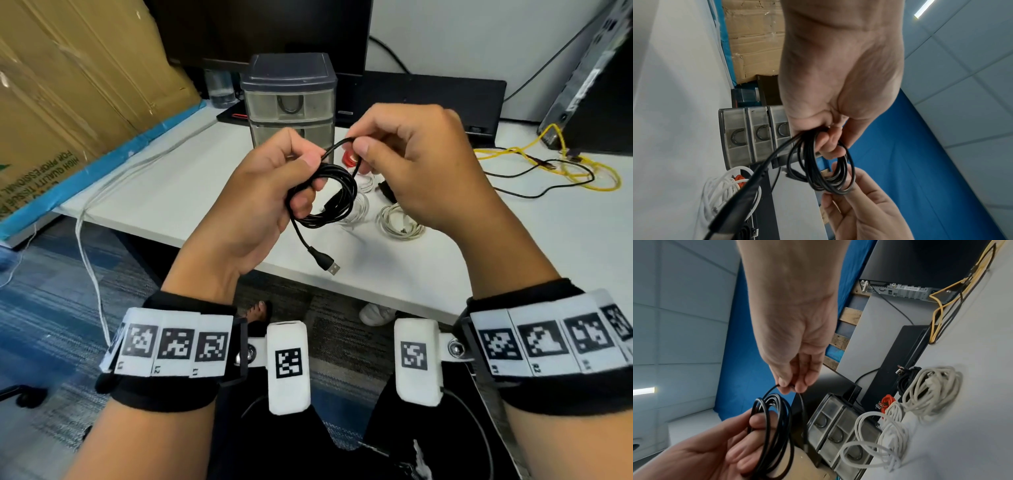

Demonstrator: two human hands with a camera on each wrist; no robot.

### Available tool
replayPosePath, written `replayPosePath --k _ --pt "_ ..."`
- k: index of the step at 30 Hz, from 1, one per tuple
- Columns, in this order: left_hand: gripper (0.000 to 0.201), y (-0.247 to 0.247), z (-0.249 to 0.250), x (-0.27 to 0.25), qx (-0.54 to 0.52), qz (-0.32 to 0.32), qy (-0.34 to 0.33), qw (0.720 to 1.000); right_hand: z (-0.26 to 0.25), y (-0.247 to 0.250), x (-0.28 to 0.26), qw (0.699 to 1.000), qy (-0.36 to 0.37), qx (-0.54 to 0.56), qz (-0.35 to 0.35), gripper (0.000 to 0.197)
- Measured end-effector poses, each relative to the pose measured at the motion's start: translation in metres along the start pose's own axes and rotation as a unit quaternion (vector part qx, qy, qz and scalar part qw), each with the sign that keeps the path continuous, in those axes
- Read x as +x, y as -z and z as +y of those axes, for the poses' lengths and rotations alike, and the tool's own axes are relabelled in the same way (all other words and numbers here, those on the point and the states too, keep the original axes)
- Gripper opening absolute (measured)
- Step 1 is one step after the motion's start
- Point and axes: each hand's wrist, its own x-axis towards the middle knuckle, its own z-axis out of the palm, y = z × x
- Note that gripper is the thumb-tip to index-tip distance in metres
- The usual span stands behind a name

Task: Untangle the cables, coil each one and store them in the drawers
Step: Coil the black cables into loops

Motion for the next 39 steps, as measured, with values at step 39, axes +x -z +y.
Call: replayPosePath --k 39 --pt "0.013 -0.006 -0.011 0.010 -0.035 0.117 -0.005 0.992 -0.005 -0.026 -0.004 0.967 -0.121 0.131 -0.180 0.009"
